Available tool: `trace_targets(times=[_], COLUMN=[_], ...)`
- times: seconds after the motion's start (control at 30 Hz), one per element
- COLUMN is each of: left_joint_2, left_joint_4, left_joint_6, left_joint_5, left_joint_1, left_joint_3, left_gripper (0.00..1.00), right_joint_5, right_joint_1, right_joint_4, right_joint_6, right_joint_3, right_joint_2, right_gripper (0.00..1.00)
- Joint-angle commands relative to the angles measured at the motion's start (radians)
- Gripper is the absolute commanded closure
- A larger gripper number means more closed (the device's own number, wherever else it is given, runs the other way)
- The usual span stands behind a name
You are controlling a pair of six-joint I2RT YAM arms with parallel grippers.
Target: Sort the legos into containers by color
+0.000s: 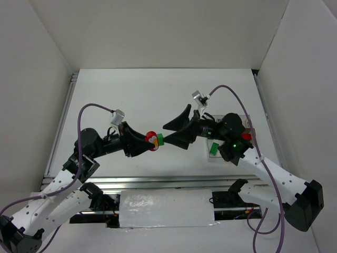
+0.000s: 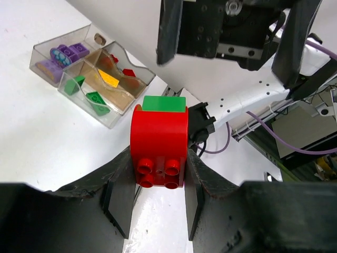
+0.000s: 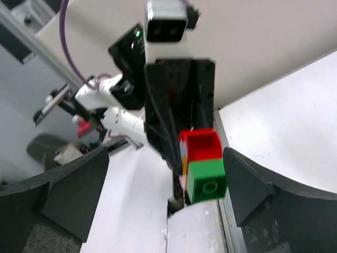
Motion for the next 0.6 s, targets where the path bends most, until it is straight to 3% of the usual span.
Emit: trace_targets(times=[0.0, 0.2, 0.37, 0.47, 0.5, 0.57], left_joint_2=[-0.03, -0.04, -0.04, -0.037, -0.033, -0.03], left_joint_4=[0.038, 0.102, 0.137, 0.14, 0.142, 0.136], left_joint_6=[0.039, 0.019, 0.002, 0.002, 0.002, 0.004], left_joint_5=[0.025, 0.083, 0.102, 0.102, 0.105, 0.1], left_joint_1=[-0.002, -0.002, -0.002, -0.002, -0.002, -0.002], left_joint_3=[0.057, 0.041, 0.032, 0.034, 0.034, 0.035], left_gripper=[1.0, 1.0, 1.0, 1.0, 1.0, 1.0], right_joint_5=[-0.097, -0.091, -0.101, -0.135, -0.14, -0.147], right_joint_1=[0.003, 0.003, 0.027, 0.041, 0.041, 0.043], right_joint_4=[-0.048, -0.056, -0.021, 0.008, 0.029, 0.063], right_joint_6=[-0.097, -0.099, -0.087, -0.073, -0.068, -0.052], right_joint_3=[-0.026, -0.029, -0.028, -0.021, -0.023, -0.028], right_joint_2=[-0.04, -0.007, 0.038, 0.076, 0.079, 0.079], right_gripper=[0.05, 0.08, 0.19, 0.3, 0.46, 0.66])
